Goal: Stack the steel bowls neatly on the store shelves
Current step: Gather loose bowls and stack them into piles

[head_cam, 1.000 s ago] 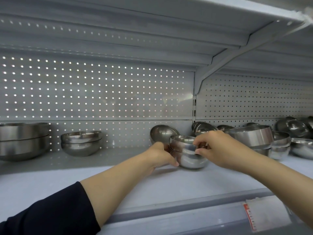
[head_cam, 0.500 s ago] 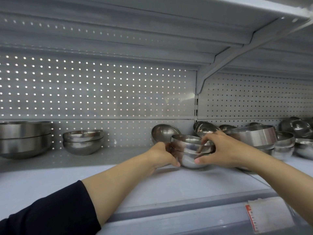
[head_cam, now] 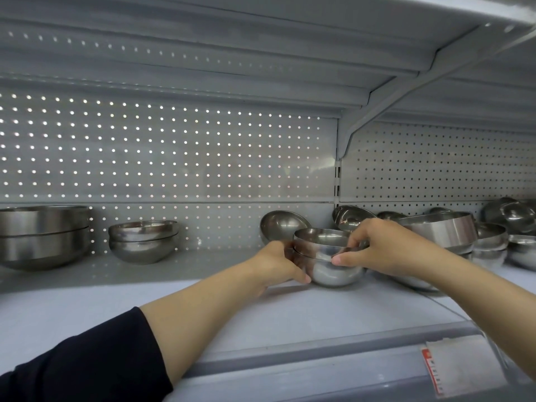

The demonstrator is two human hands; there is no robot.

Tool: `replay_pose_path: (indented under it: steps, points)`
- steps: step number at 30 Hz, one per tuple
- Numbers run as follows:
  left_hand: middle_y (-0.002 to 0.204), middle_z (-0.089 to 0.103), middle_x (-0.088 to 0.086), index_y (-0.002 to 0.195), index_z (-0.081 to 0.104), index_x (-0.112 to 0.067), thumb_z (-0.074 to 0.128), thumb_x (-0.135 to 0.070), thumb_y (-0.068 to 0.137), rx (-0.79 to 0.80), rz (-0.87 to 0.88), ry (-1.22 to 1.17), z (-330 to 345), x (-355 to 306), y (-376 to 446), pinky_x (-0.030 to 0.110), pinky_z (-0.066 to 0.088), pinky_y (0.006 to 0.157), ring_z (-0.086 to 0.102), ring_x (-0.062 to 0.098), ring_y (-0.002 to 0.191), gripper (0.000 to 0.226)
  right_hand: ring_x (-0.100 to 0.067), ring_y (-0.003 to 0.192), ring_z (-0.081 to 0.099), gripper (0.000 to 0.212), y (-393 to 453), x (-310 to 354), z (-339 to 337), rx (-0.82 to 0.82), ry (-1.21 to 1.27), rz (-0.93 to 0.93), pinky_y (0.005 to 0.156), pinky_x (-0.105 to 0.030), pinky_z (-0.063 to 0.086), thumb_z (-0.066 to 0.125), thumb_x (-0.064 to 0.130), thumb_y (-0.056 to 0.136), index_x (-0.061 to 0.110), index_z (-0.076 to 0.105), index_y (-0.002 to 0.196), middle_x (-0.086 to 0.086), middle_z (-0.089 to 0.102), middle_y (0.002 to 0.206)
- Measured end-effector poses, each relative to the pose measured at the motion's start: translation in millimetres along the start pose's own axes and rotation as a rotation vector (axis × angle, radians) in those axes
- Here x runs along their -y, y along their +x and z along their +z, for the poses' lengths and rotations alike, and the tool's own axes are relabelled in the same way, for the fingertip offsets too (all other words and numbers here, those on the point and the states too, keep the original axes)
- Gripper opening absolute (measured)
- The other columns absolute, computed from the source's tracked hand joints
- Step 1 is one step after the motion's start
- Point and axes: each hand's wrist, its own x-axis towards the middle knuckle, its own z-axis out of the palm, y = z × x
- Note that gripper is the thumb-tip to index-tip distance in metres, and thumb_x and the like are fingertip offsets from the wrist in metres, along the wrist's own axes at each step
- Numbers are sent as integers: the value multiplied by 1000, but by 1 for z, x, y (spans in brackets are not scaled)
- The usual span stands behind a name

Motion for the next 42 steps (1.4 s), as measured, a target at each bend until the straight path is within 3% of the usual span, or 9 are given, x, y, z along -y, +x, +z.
replay_pose_path:
  steps: [7,10,15,21,25,29,34,38,42]
  points:
    - [90,56,6,103,61,-11,67,9,72,-15,-8,40,0,1,1,36,46,98,54,18,87,37,-1,84,54,57,0,-9,6,25,103,35,60,-16,37,76,65,53,35,58,98,15,57,98]
    - [91,56,8,110,60,1,68,8,71,-47,-35,83,-1,2,2,40,44,100,53,20,88,40,0,83,58,60,0,-13,12,54,230,70,63,-18,41,82,57,49,36,56,100,14,62,97]
    - [86,56,5,107,56,-4,60,9,76,-177,-96,158,-16,-9,-2,31,48,82,56,22,85,33,-1,82,58,62,12,0,12,12,307,25,65,-19,43,83,56,46,34,59,99,14,62,94]
    - [91,55,7,91,54,-15,63,0,80,-349,-31,454,-95,-26,-66,22,45,64,51,20,83,21,1,90,53,72,31,77,14,27,461,-134,66,-18,40,80,63,39,37,59,103,18,58,101]
    - [79,58,6,95,65,-1,53,14,77,-429,-121,339,-137,-7,-124,23,41,68,53,19,77,26,-7,97,54,71,39,143,42,97,492,-257,72,-19,43,84,54,50,31,58,112,12,56,109]
    - [86,58,9,104,64,6,47,19,79,-535,-192,286,-167,12,-158,23,42,75,51,17,82,32,9,83,49,70,45,194,61,183,485,-326,61,-10,35,84,53,55,30,56,114,27,46,91]
    - [75,53,6,89,59,1,42,25,79,-565,-253,171,-192,27,-178,23,43,72,48,17,71,31,-7,96,51,69,49,230,79,203,471,-353,67,-17,39,83,54,53,28,55,110,23,48,91]
    - [72,56,6,78,61,-3,43,25,76,-574,-302,160,-200,41,-187,25,42,79,52,19,77,34,5,87,52,63,44,243,91,229,472,-378,63,-13,36,84,50,56,27,53,105,32,57,79]
    - [90,57,14,94,62,3,42,27,75,-602,-286,78,-201,48,-189,29,40,82,52,22,88,36,-9,99,49,64,41,248,95,189,395,-416,65,-19,37,81,50,61,24,55,113,13,55,109]
